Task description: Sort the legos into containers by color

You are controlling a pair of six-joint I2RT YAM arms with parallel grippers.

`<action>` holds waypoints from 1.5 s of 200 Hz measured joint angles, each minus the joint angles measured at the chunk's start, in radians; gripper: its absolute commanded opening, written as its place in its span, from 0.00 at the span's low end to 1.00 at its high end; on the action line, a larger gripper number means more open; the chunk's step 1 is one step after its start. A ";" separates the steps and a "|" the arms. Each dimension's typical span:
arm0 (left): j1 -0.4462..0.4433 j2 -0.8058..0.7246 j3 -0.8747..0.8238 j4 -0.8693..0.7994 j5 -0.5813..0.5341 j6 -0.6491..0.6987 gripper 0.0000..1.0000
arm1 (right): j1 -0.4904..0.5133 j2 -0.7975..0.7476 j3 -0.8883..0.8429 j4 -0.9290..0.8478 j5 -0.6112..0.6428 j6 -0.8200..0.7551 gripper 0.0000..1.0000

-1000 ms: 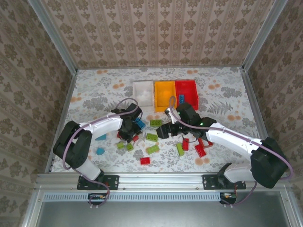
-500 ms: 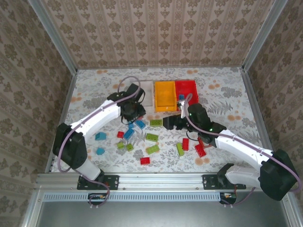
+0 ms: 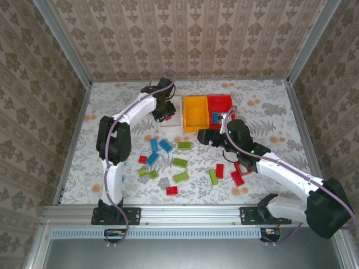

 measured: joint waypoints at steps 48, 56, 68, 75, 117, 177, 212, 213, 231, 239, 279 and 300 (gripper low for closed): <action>-0.008 0.008 -0.010 -0.018 0.011 0.008 0.48 | -0.015 0.000 0.002 -0.050 0.032 -0.007 0.85; -0.008 0.004 -0.018 -0.018 0.014 0.008 0.48 | -0.017 0.000 0.005 -0.058 0.038 -0.016 0.85; -0.009 -0.002 -0.028 -0.019 0.014 0.008 0.48 | -0.018 0.000 0.010 -0.068 0.044 -0.027 0.85; -0.009 -0.008 -0.033 -0.019 0.014 0.008 0.48 | -0.019 0.000 0.013 -0.072 0.044 -0.032 0.85; -0.009 -0.069 -0.041 -0.018 0.014 0.008 0.51 | -0.024 0.000 0.040 -0.110 0.064 -0.085 0.84; -0.031 -0.300 -0.172 0.055 0.014 0.047 0.59 | 0.028 0.015 0.094 -0.281 0.103 -0.154 0.78; -0.080 -0.580 -0.498 0.171 0.054 0.121 0.59 | 0.144 0.151 0.131 -0.346 0.115 -0.214 0.79; -0.081 -0.586 -0.506 0.174 0.056 0.122 0.60 | 0.146 0.155 0.132 -0.346 0.114 -0.216 0.79; -0.092 -0.725 -0.678 0.220 0.092 0.158 0.60 | 0.171 0.270 0.164 -0.345 0.108 -0.279 0.82; -0.093 -0.782 -0.746 0.231 0.102 0.171 0.61 | 0.172 0.325 0.187 -0.345 0.111 -0.314 0.83; -0.086 -0.972 -0.922 0.233 0.117 0.207 0.62 | 0.162 0.545 0.326 -0.357 0.129 -0.477 0.84; -0.078 -1.022 -0.943 0.235 0.116 0.209 0.63 | 0.158 0.622 0.404 -0.366 0.140 -0.544 0.85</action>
